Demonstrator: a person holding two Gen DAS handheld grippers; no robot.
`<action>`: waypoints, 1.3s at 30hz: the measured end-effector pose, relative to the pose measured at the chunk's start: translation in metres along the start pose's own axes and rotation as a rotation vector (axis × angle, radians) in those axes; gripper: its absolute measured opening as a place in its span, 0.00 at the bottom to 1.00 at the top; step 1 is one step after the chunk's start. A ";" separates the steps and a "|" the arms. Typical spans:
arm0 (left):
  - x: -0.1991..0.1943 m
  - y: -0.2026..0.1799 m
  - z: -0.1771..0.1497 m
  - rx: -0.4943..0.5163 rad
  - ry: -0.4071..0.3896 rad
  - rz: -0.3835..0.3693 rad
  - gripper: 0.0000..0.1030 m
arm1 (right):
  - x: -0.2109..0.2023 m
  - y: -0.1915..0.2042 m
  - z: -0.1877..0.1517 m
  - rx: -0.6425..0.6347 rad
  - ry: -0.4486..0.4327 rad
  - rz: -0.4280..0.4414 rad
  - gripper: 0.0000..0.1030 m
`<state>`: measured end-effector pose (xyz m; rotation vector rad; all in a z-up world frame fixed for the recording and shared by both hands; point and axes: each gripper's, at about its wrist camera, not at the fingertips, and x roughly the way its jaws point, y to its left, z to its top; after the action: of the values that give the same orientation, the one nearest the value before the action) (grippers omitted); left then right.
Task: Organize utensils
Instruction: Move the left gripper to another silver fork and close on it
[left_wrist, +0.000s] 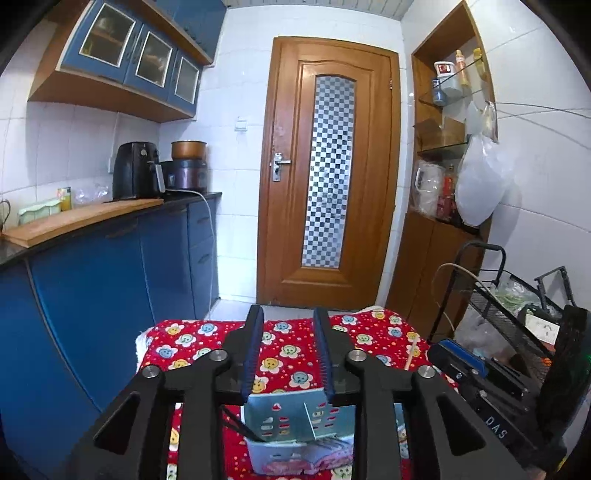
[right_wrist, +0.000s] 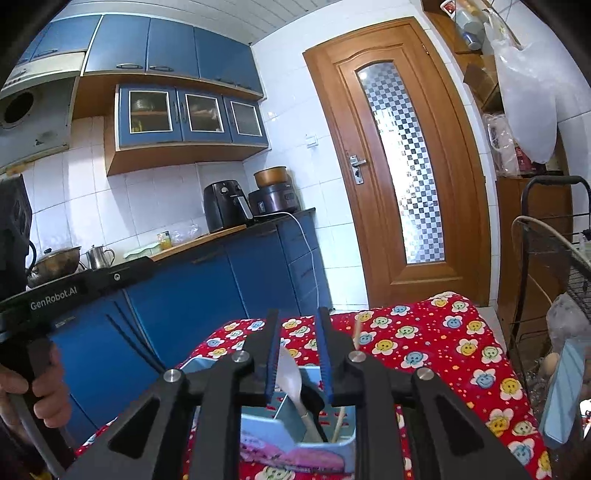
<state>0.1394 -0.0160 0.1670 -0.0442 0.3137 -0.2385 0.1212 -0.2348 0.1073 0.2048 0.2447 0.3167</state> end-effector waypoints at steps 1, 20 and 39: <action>-0.004 0.000 0.000 0.001 0.003 -0.005 0.28 | -0.004 0.001 0.001 -0.003 0.006 0.000 0.20; -0.068 0.005 -0.040 0.020 0.126 -0.043 0.28 | -0.069 0.034 -0.020 -0.020 0.124 0.015 0.20; -0.056 0.010 -0.126 0.013 0.424 -0.078 0.28 | -0.083 0.026 -0.069 -0.003 0.361 -0.043 0.20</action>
<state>0.0505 0.0064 0.0629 0.0077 0.7328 -0.3273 0.0189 -0.2271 0.0654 0.1380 0.6050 0.3102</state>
